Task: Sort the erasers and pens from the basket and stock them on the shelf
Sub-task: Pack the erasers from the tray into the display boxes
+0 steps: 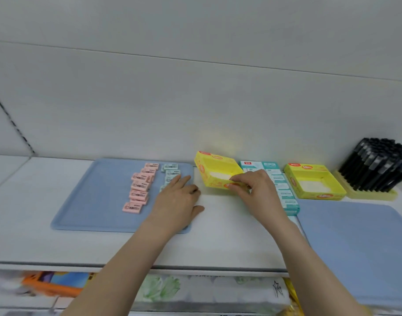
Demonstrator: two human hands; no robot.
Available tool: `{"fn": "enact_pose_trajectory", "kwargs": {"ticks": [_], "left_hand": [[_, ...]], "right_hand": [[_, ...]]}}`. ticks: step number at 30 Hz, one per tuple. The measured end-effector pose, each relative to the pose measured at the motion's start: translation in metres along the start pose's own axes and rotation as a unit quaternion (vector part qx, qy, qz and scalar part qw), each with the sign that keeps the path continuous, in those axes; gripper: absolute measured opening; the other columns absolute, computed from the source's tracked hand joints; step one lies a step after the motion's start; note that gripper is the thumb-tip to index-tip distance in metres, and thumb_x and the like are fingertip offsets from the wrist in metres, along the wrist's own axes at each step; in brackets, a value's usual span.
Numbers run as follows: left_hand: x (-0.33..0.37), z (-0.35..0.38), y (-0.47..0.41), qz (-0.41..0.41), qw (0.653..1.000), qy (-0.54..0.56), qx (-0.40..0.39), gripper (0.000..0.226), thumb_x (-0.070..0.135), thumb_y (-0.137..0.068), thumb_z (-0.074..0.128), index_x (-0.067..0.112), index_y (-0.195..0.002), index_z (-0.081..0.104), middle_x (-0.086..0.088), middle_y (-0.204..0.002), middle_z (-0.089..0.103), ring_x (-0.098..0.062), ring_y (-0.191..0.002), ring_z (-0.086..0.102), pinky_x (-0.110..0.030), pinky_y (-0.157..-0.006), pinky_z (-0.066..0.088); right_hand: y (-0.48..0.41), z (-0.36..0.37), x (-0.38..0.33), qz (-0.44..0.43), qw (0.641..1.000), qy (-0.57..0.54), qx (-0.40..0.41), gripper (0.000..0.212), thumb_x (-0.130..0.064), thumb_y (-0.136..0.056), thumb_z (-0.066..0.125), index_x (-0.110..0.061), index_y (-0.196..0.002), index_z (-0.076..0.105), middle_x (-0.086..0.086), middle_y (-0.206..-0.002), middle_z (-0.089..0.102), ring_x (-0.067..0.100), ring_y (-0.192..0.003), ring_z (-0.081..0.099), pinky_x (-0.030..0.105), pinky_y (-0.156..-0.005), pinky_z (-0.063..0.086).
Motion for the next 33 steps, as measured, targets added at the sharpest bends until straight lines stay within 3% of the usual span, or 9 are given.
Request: {"fn": "enact_pose_trajectory", "kwargs": {"ticks": [6, 10, 15, 19, 21, 24, 27, 33], "left_hand": [[-0.005, -0.011, 0.004, -0.029, 0.994, 0.080, 0.071, 0.022, 0.030, -0.070, 0.081, 0.014, -0.084, 0.075, -0.001, -0.088, 0.071, -0.030, -0.102, 0.066, -0.041, -0.096, 0.048], [0.000, -0.014, -0.007, -0.040, 0.984, 0.144, 0.099, 0.042, 0.014, -0.064, 0.084, 0.012, -0.103, 0.070, -0.004, -0.101, 0.068, -0.029, -0.095, 0.064, -0.034, -0.083, 0.052], [0.007, -0.007, -0.014, -0.019, 0.990, 0.113, 0.085, 0.023, 0.012, -0.059, 0.088, 0.019, -0.077, 0.075, -0.002, -0.097, 0.071, -0.025, -0.081, 0.066, -0.025, -0.070, 0.052], [-0.003, -0.008, -0.011, 0.003, 0.984, 0.144, 0.100, 0.028, 0.008, -0.066, 0.082, 0.014, -0.092, 0.073, -0.007, -0.104, 0.070, -0.029, -0.093, 0.066, -0.036, -0.083, 0.053], [-0.021, -0.018, 0.002, -0.029, 0.980, 0.159, 0.117, 0.029, 0.013, -0.072, 0.078, 0.016, -0.100, 0.072, -0.005, -0.109, 0.068, -0.027, -0.100, 0.064, -0.033, -0.084, 0.051], [-0.060, -0.035, 0.021, -0.096, 0.972, 0.164, 0.139, 0.029, 0.017, -0.081, 0.074, 0.016, -0.110, 0.071, -0.004, -0.115, 0.066, -0.026, -0.107, 0.060, -0.033, -0.088, 0.047], [-0.097, -0.043, 0.031, -0.157, 0.966, 0.176, 0.107, 0.030, 0.018, -0.089, 0.065, 0.016, -0.119, 0.068, -0.004, -0.124, 0.062, -0.028, -0.114, 0.055, -0.034, -0.094, 0.043], [-0.128, -0.039, 0.037, -0.187, 0.962, 0.199, -0.012, 0.026, 0.021, -0.093, 0.059, 0.020, -0.118, 0.068, 0.001, -0.121, 0.064, -0.020, -0.109, 0.060, -0.035, -0.092, 0.046]], "right_hand": [[0.003, 0.029, 0.000, -0.015, 0.986, 0.139, -0.089, 0.012, -0.028, -0.089, 0.067, -0.023, -0.095, 0.077, 0.001, -0.083, 0.068, 0.026, -0.087, 0.046, 0.034, -0.072, 0.037], [0.000, 0.028, -0.001, 0.004, 0.984, 0.151, -0.095, 0.014, -0.027, -0.090, 0.065, -0.023, -0.097, 0.077, 0.002, -0.084, 0.068, 0.022, -0.085, 0.040, 0.035, -0.072, 0.039], [-0.001, 0.029, -0.003, 0.005, 0.981, 0.157, -0.110, 0.014, -0.029, -0.089, 0.065, -0.024, -0.096, 0.076, 0.001, -0.086, 0.068, 0.023, -0.088, 0.045, 0.034, -0.072, 0.038], [-0.006, 0.021, -0.005, 0.035, 0.971, 0.167, -0.168, 0.018, -0.036, -0.086, 0.068, -0.029, -0.101, 0.075, -0.004, -0.091, 0.067, 0.019, -0.095, 0.048, 0.029, -0.073, 0.037], [-0.012, 0.014, -0.009, 0.065, 0.969, 0.133, -0.195, 0.023, -0.040, -0.083, 0.070, -0.032, -0.105, 0.073, -0.009, -0.095, 0.067, 0.014, -0.094, 0.052, 0.027, -0.074, 0.037], [-0.031, 0.009, -0.027, 0.049, 0.984, 0.091, -0.148, 0.020, -0.037, -0.087, 0.068, -0.029, -0.105, 0.073, -0.009, -0.096, 0.068, 0.012, -0.086, 0.058, 0.028, -0.074, 0.040], [-0.053, 0.030, -0.056, 0.003, 0.990, 0.078, -0.120, 0.018, -0.026, -0.090, 0.065, -0.023, -0.105, 0.074, -0.001, -0.099, 0.070, 0.019, -0.090, 0.062, 0.031, -0.080, 0.045], [-0.094, 0.107, -0.086, -0.052, 0.978, 0.095, -0.177, 0.030, -0.020, -0.093, 0.057, -0.018, -0.121, 0.068, 0.008, -0.116, 0.068, 0.030, -0.110, 0.056, 0.033, -0.091, 0.040]]}}
Point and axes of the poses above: each hand's wrist, its own y-axis away from the middle knuckle, its own z-axis out of the palm, x = y × z, the point moved 3 cm from there along -y, towards the middle knuckle
